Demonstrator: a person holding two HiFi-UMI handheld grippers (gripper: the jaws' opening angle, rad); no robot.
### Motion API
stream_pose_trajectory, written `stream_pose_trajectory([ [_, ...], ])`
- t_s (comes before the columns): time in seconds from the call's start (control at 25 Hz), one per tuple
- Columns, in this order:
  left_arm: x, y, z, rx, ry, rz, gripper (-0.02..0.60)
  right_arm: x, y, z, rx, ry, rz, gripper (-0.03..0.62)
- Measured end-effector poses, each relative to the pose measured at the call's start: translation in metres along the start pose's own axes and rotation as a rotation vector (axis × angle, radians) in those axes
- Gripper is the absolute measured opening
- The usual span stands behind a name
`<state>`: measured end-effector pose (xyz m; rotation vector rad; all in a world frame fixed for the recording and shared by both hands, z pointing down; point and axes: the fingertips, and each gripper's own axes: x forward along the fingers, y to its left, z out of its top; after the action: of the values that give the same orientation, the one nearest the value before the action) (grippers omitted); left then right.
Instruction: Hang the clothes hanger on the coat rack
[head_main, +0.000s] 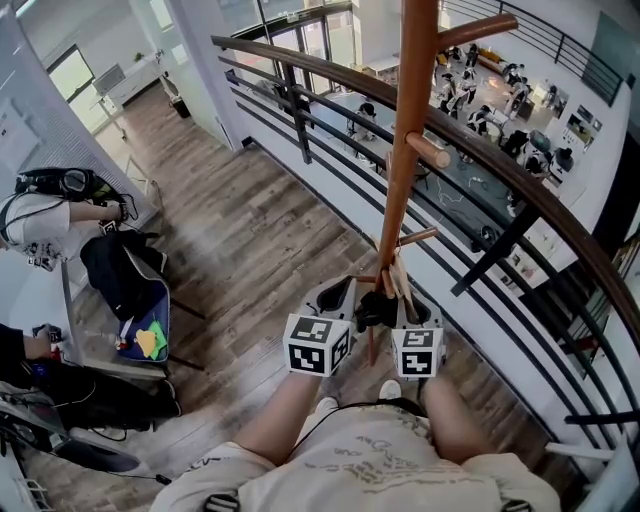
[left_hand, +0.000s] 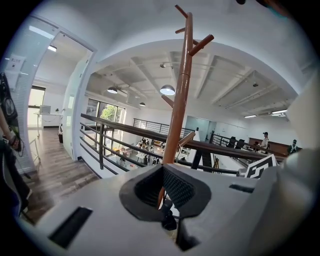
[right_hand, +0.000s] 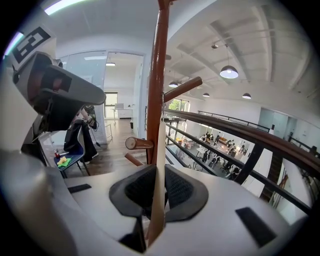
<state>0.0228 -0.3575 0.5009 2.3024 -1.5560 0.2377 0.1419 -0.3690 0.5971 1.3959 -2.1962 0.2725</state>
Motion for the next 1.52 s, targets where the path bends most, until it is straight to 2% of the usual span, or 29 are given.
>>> stream_pose_trajectory([
  [0.92, 0.007, 0.000, -0.010, -0.044, 0.030, -0.052, 0.003, 0.001, 0.010, -0.009, -0.021, 0.033, -0.005, 0.062],
  [1.08, 0.006, -0.001, -0.008, -0.038, 0.032, -0.066, 0.003, -0.002, 0.012, -0.001, 0.001, -0.004, 0.004, 0.098],
  [1.28, 0.009, -0.009, -0.004, -0.025, 0.024, -0.077, 0.003, -0.016, 0.002, 0.010, 0.047, -0.093, -0.001, 0.100],
  [1.52, 0.012, -0.019, 0.001, 0.000, 0.011, -0.105, 0.003, -0.041, -0.022, 0.029, 0.134, -0.207, -0.083, 0.003],
])
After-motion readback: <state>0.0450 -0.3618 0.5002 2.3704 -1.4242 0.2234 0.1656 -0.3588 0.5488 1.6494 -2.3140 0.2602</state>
